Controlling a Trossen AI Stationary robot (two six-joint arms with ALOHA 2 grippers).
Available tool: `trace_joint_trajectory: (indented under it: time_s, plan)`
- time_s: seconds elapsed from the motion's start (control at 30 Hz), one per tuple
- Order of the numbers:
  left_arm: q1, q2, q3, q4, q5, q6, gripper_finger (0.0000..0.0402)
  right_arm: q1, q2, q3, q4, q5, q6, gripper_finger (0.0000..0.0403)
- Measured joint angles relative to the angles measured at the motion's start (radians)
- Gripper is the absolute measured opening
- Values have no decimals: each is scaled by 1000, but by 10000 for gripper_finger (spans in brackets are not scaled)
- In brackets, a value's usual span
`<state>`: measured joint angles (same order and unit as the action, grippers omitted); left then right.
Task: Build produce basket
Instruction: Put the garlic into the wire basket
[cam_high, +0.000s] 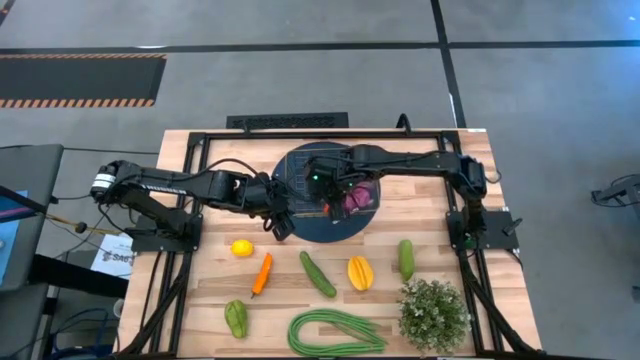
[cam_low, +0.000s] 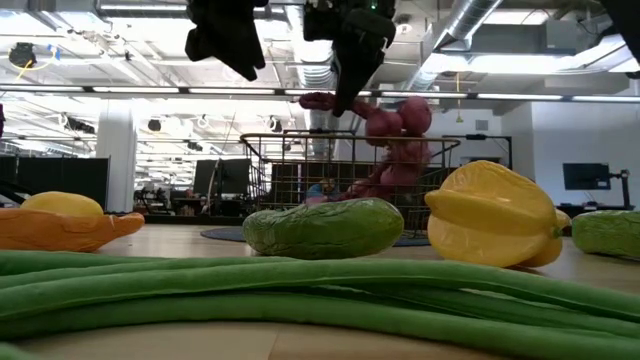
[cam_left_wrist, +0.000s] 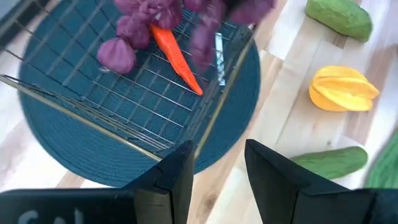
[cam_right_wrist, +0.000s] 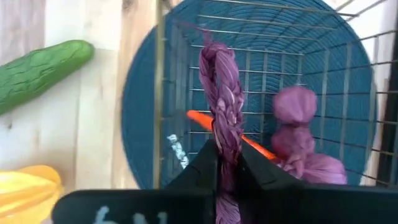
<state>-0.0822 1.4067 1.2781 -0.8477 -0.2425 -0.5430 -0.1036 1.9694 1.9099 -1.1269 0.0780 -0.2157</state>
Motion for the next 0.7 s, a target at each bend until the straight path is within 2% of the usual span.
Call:
trace_joint_trajectory:
  time_s: [0.13, 0.7]
  plan:
    - [0, 0, 0, 1, 27, 0, 130, -34, 0, 0, 5, 0, -3, 29]
    - [0, 0, 0, -1, 28, 8, 130, -163, 1, 0, 40, 2, 19, 25]
